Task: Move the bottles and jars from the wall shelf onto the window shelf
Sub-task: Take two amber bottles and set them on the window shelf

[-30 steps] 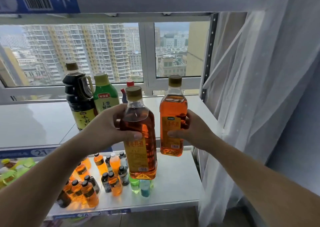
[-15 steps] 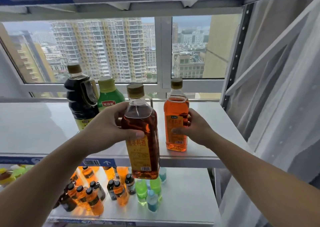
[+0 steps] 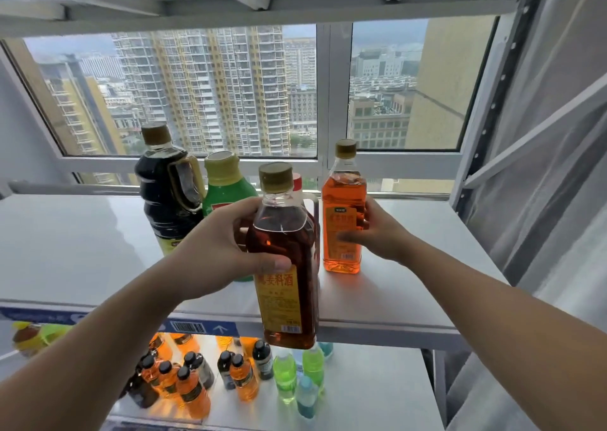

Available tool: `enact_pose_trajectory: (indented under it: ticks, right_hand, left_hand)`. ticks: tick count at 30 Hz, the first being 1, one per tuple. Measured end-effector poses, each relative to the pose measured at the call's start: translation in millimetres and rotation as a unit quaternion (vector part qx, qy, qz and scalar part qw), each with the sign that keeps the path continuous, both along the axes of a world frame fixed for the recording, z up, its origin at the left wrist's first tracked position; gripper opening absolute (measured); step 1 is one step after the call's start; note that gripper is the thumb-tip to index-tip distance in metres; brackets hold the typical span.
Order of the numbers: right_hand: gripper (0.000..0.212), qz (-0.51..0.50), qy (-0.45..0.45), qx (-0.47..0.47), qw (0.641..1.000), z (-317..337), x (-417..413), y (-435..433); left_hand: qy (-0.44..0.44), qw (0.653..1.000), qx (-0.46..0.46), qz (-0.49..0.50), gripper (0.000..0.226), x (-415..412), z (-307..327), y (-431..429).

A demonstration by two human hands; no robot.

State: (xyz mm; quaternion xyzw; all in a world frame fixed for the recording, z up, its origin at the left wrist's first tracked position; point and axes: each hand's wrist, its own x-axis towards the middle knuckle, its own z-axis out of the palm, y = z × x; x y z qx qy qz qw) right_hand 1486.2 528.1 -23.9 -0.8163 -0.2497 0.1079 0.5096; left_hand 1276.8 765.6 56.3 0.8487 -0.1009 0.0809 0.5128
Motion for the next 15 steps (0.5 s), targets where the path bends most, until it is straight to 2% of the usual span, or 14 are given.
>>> enact_pose_trajectory:
  ticks: [11, 15]
  right_hand:
    - [0.088, 0.012, 0.002, -0.035, 0.999, 2.1, 5.4, -5.8]
    - [0.087, -0.028, 0.006, -0.042, 0.999, -2.7, -2.0, -32.4]
  left_hand:
    - [-0.007, 1.0, 0.001, -0.005, 0.068, 18.0, 2.0, -8.7]
    - [-0.007, 1.0, 0.011, -0.008, 0.067, 28.1, 7.2, -20.8]
